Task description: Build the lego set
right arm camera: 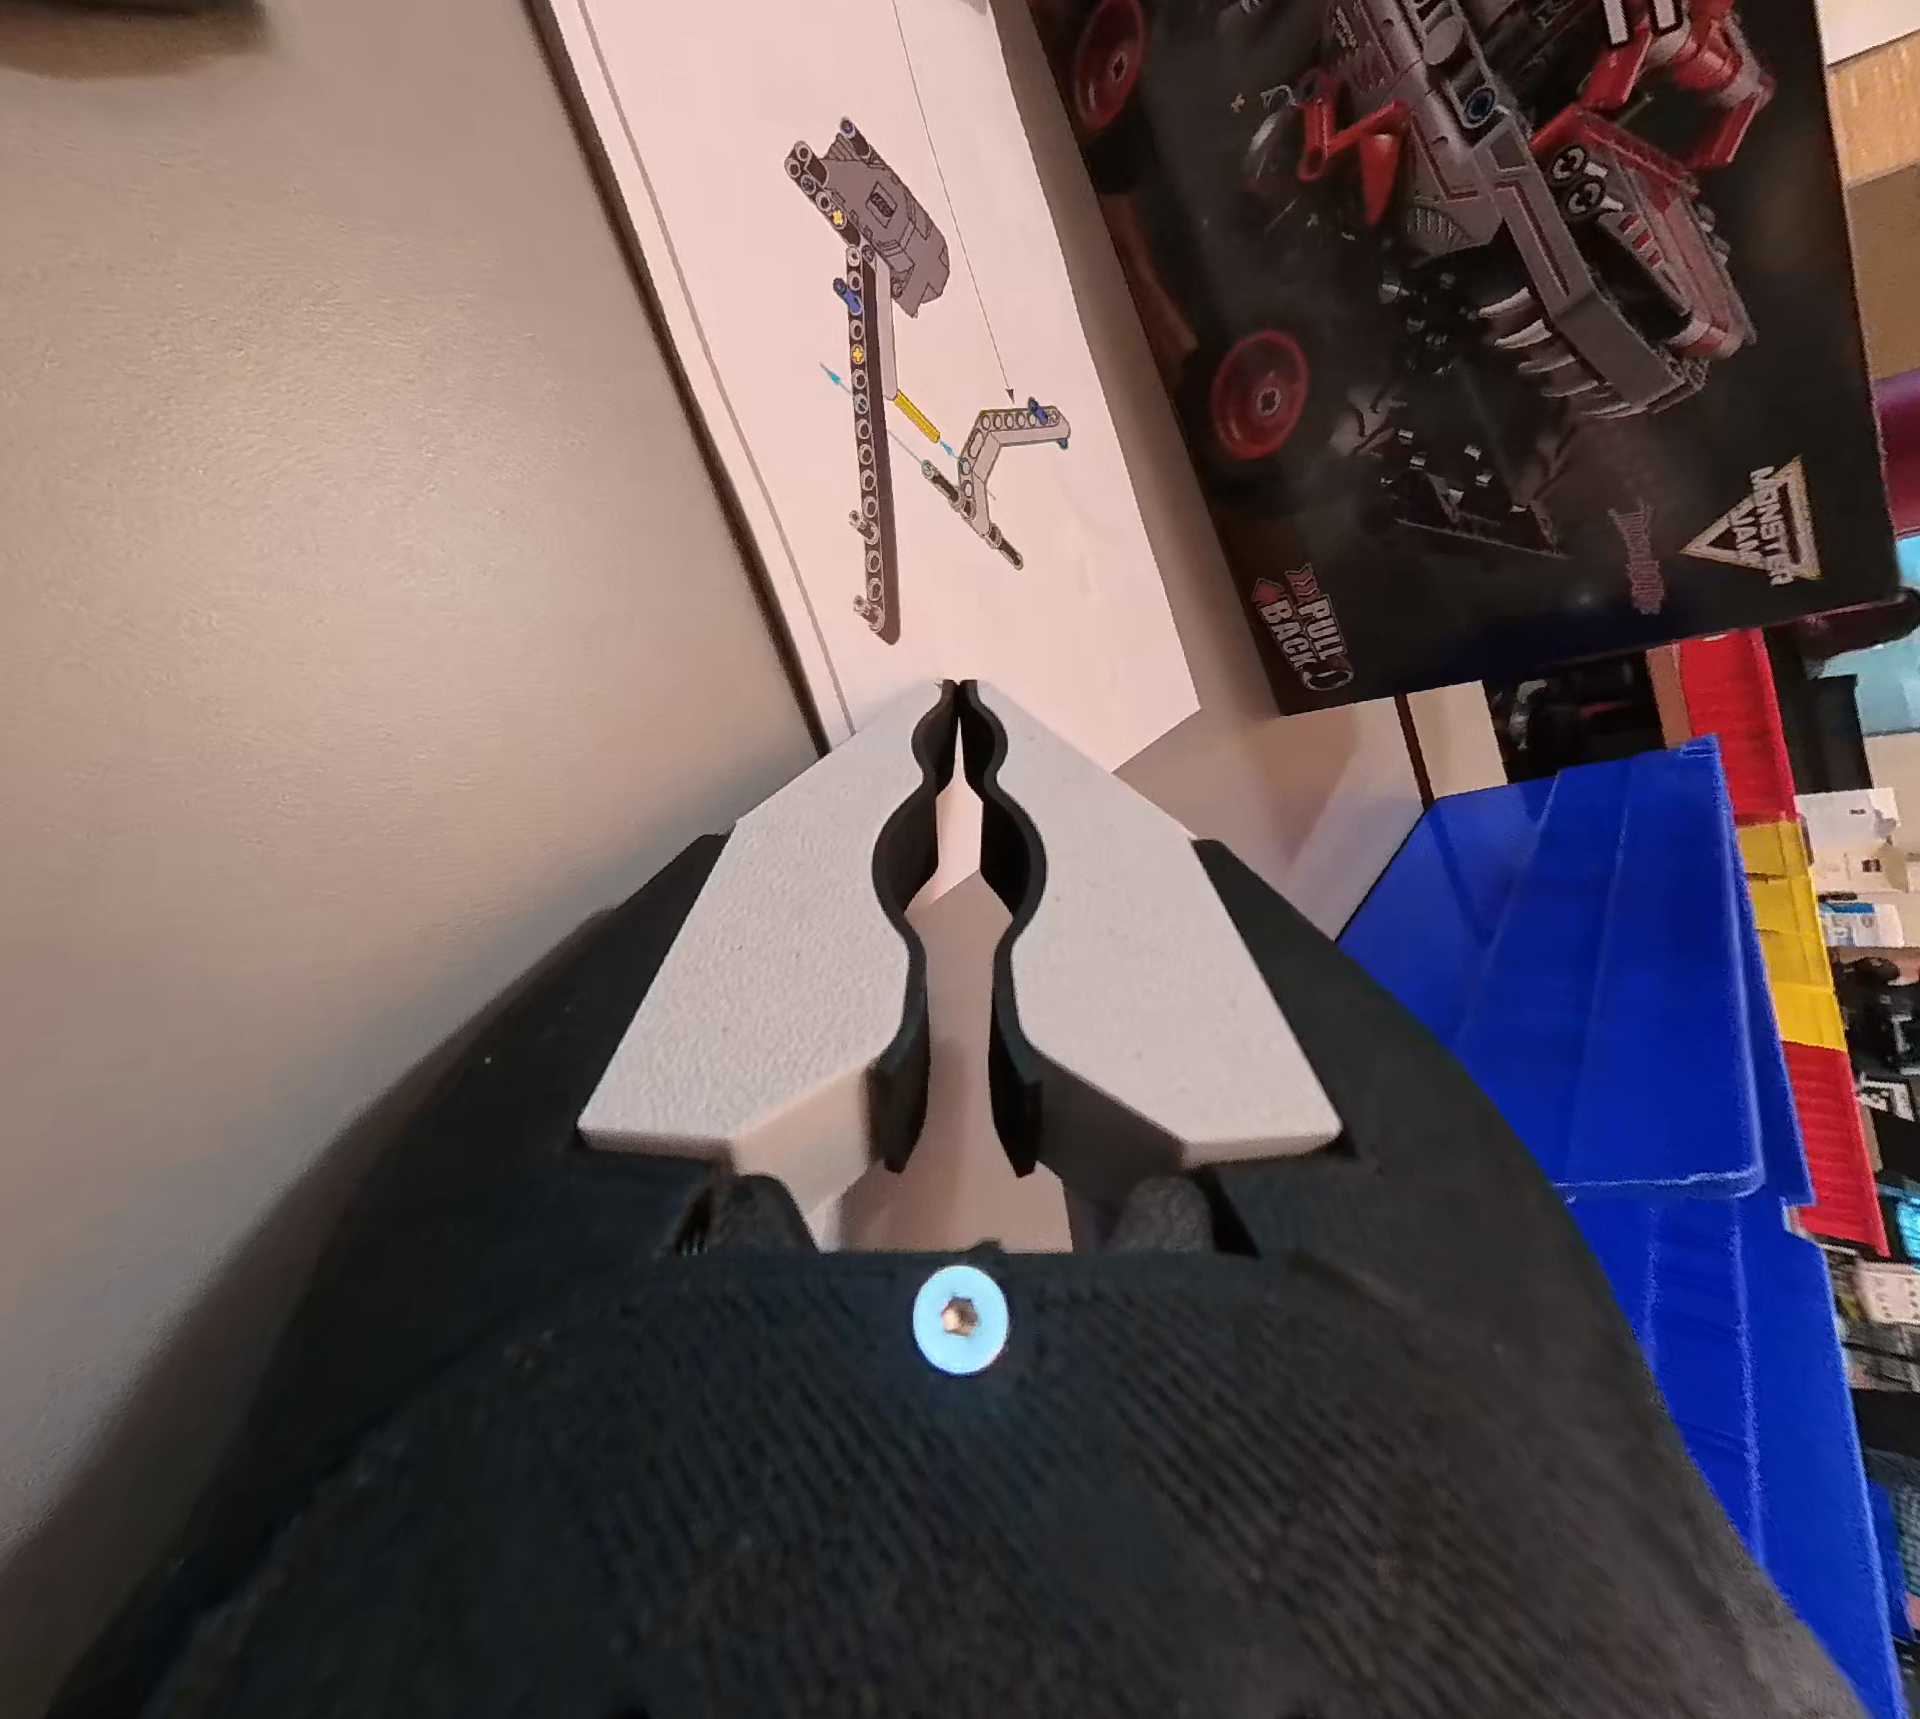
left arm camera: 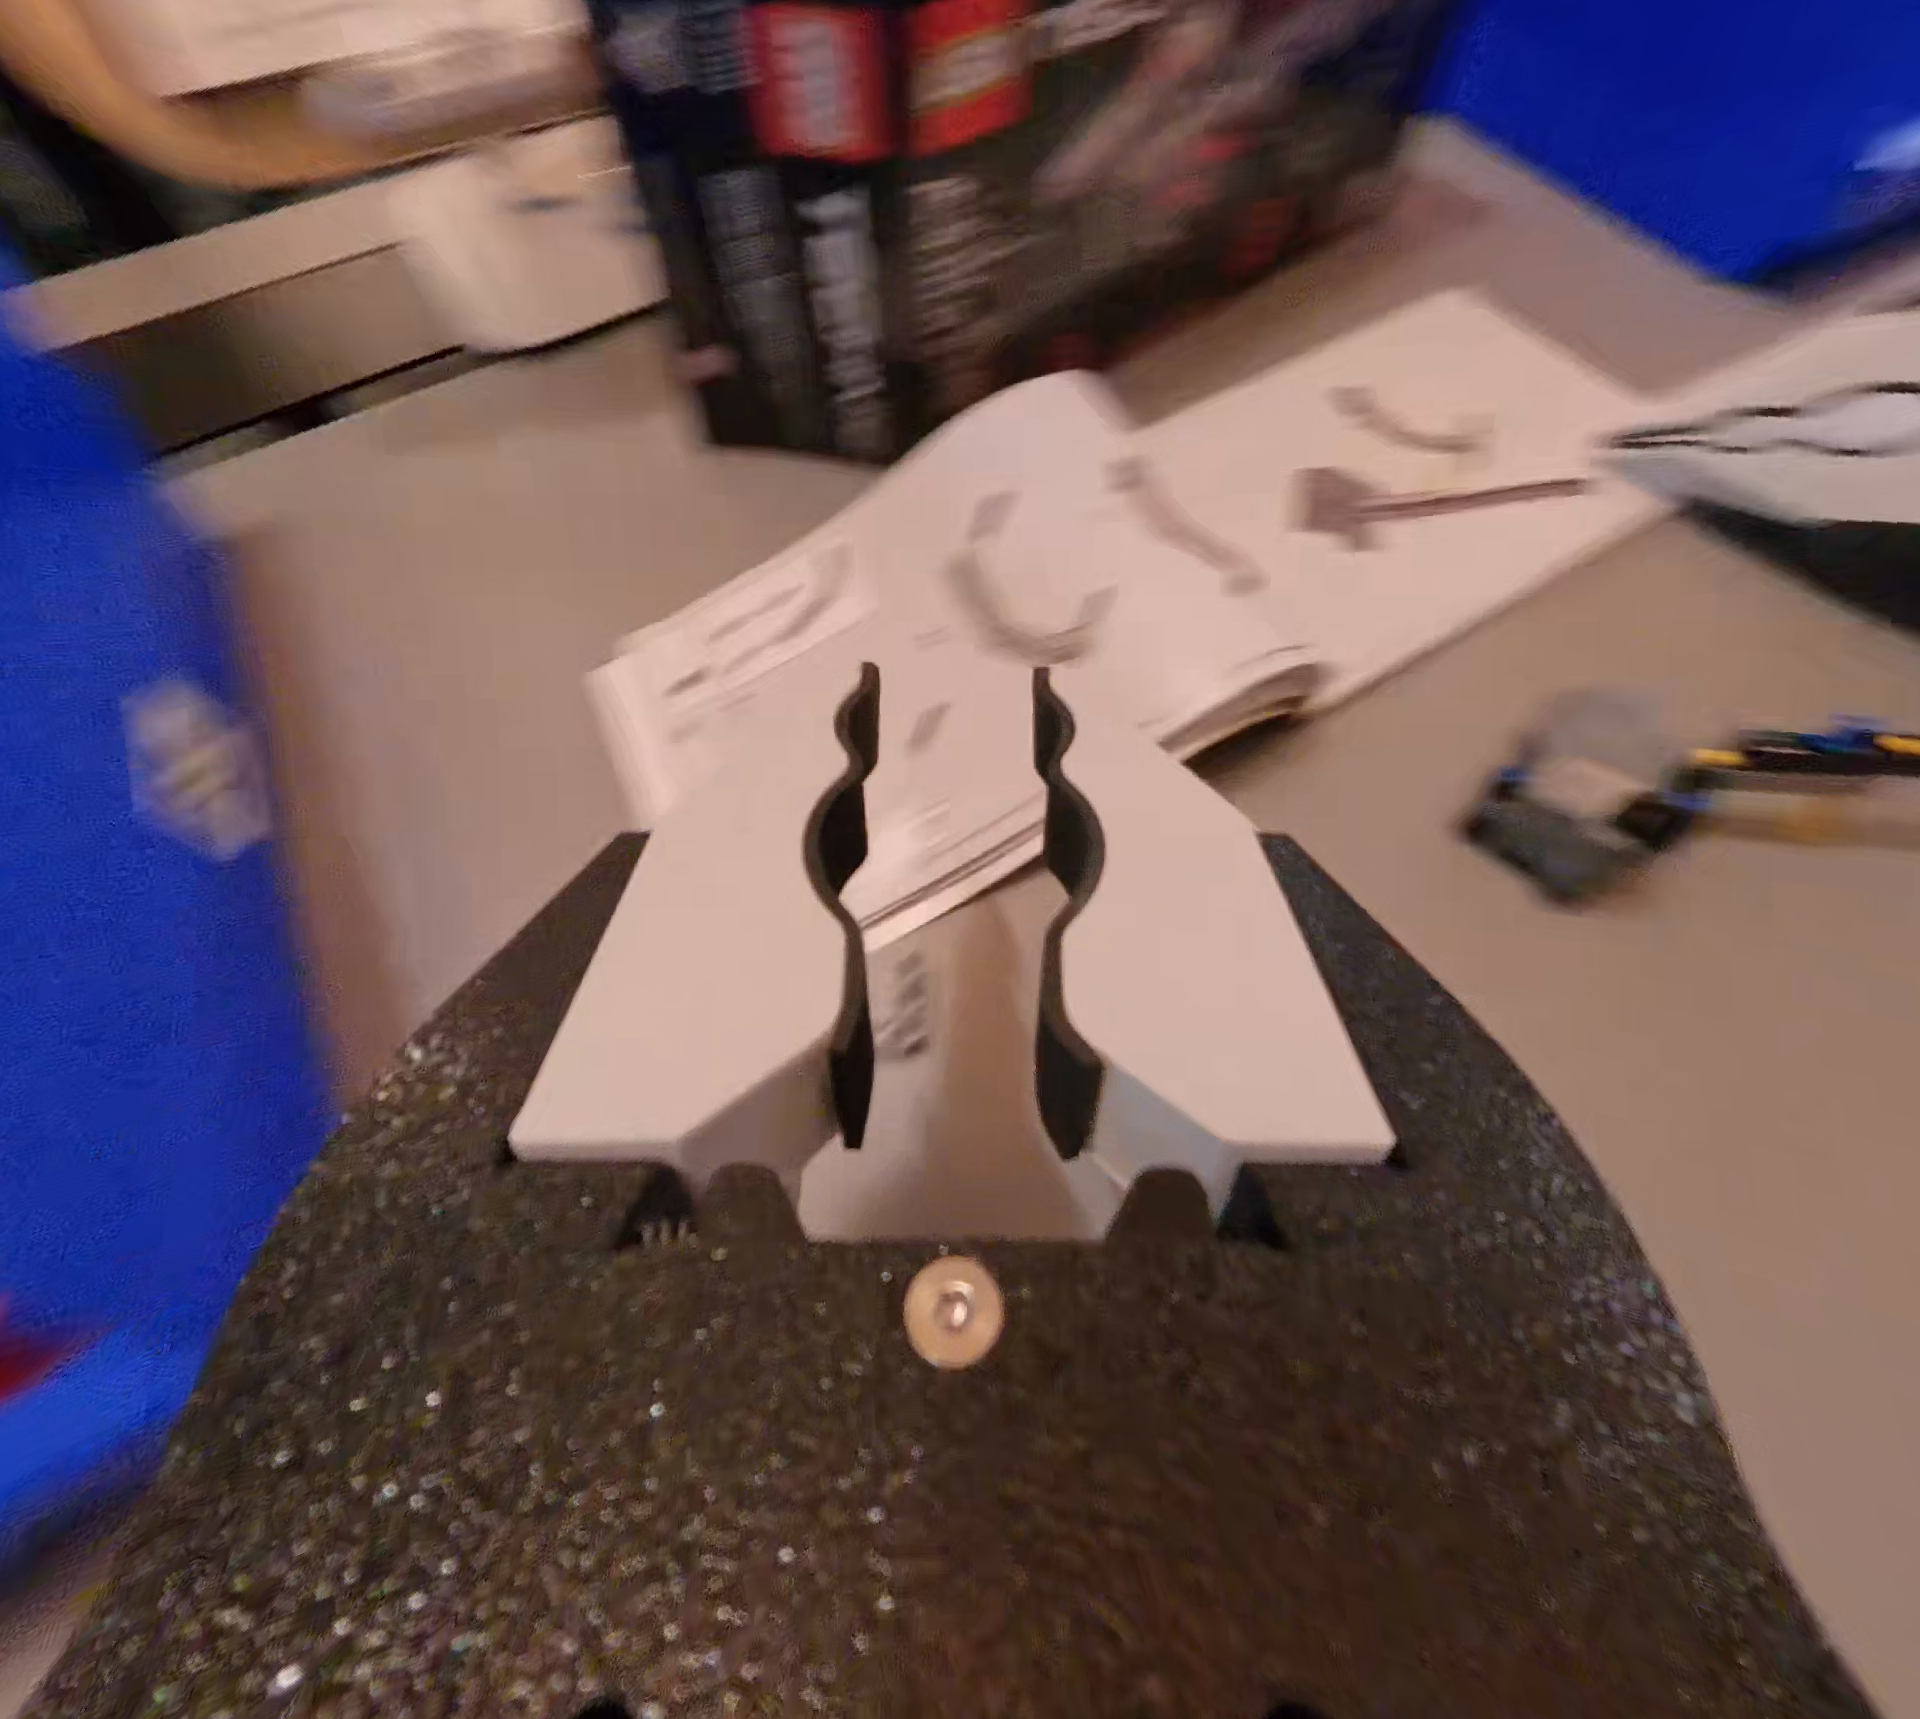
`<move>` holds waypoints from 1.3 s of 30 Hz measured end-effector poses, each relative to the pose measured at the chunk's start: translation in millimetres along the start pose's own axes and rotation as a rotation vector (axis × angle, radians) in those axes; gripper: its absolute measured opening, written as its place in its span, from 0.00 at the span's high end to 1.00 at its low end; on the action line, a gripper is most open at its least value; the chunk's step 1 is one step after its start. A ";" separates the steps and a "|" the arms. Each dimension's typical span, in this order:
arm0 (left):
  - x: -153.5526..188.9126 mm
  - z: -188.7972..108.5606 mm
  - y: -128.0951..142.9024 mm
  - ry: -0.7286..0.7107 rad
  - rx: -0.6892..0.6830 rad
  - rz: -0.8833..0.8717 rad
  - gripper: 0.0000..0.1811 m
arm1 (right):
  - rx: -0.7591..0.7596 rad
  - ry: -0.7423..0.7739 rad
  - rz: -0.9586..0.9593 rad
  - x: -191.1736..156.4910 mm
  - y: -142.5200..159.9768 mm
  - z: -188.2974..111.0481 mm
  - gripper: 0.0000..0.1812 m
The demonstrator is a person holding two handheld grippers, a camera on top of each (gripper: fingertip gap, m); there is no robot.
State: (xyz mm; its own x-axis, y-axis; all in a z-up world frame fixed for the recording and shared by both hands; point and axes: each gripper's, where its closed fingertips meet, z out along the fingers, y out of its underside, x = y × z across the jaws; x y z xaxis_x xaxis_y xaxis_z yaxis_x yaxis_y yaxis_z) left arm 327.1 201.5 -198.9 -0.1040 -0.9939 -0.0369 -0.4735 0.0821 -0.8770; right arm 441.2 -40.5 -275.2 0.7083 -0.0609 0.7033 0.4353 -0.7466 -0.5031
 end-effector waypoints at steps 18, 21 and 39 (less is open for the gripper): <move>-8.0 65.3 60.8 0.204 -0.296 0.199 1.00 | -0.003 0.026 -0.049 -1.2 0.5 -1.3 1.00; -7.8 63.0 61.9 0.230 -0.290 0.139 1.00 | -0.010 0.050 -0.077 -1.0 0.7 -1.6 1.00; -148.0 -99.1 -2.1 -0.137 0.034 0.086 1.00 | 0.054 0.211 -0.004 30.4 -0.6 -16.8 1.00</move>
State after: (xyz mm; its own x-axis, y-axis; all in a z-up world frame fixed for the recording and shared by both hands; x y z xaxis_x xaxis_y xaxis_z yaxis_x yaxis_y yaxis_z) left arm 256.8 355.7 -144.2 -0.0212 -0.9842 -0.1757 -0.4383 0.1671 -0.8832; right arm 453.1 -53.1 -245.1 0.5768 -0.1997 0.7921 0.4712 -0.7107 -0.5224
